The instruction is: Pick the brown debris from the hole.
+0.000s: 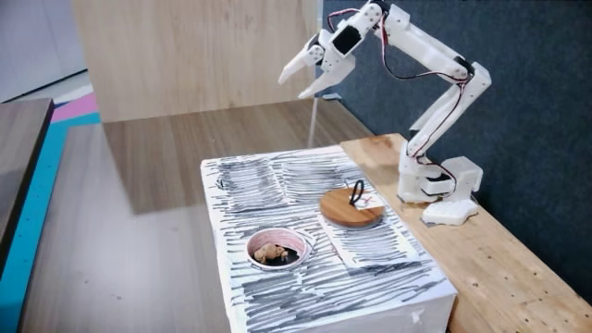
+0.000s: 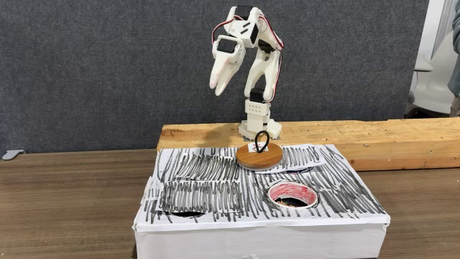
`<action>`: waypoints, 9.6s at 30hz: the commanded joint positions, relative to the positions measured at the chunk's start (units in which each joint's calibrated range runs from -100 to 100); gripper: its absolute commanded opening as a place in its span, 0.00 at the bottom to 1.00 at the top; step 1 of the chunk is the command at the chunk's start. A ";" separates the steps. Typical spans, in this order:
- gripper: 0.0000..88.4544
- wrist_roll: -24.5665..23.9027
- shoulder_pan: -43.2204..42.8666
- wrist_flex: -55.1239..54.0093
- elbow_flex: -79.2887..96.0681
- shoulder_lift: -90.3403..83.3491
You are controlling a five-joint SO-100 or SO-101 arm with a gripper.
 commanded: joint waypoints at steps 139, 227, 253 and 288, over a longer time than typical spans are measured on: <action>0.35 -12.79 -23.88 -34.63 12.46 50.15; 0.01 -4.63 4.70 -11.40 -1.13 11.04; 0.37 5.70 4.04 -11.40 -1.22 11.04; 0.37 5.65 4.55 -11.40 -1.22 11.04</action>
